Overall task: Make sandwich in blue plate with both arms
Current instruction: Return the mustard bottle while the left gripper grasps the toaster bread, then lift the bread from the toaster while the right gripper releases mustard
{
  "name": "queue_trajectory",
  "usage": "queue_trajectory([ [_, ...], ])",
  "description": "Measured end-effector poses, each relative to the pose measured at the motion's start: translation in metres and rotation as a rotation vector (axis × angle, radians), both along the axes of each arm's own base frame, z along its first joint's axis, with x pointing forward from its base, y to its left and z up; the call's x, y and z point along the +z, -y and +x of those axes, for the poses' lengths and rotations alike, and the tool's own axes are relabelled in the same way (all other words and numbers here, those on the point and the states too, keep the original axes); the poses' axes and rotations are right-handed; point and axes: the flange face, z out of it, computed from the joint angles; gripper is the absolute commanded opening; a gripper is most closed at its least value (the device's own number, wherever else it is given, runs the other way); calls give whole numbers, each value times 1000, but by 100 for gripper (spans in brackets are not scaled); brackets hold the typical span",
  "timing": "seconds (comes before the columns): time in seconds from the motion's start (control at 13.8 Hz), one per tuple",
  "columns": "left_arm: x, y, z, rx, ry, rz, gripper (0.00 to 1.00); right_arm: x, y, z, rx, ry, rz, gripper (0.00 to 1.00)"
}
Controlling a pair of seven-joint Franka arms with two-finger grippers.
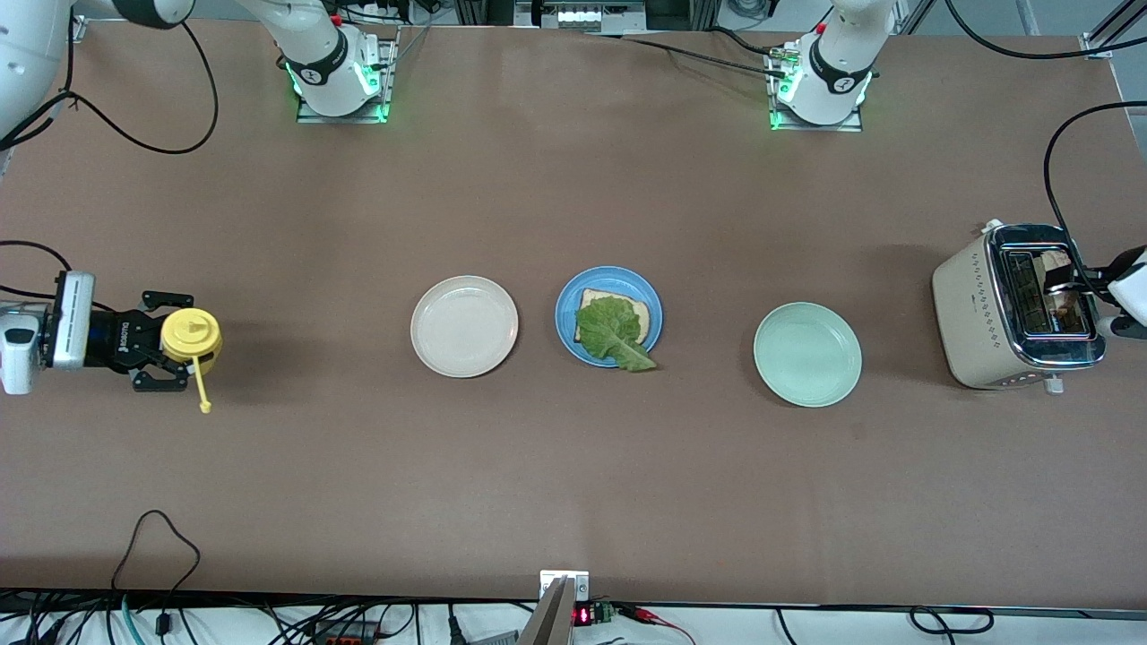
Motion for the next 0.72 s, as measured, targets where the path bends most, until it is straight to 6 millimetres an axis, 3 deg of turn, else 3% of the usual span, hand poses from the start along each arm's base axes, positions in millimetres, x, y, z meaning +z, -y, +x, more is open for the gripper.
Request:
queue_trajectory([
  [0.07,-7,-5,-5,8,-5,-4,42,-26,15,-7,-11,-7,52,22],
  [0.22,-16,-9,-11,15,-10,-9,20,-80,41,-21,-39,-23,131,22],
  [0.43,-18,-9,-12,14,-16,-11,6,-147,79,-48,-100,-45,231,26],
  [0.58,-16,-8,-12,13,-13,-9,4,-175,103,-67,-148,-55,292,28],
  [0.72,-10,-5,-9,7,-3,-5,4,-190,118,-79,-181,-53,332,34],
])
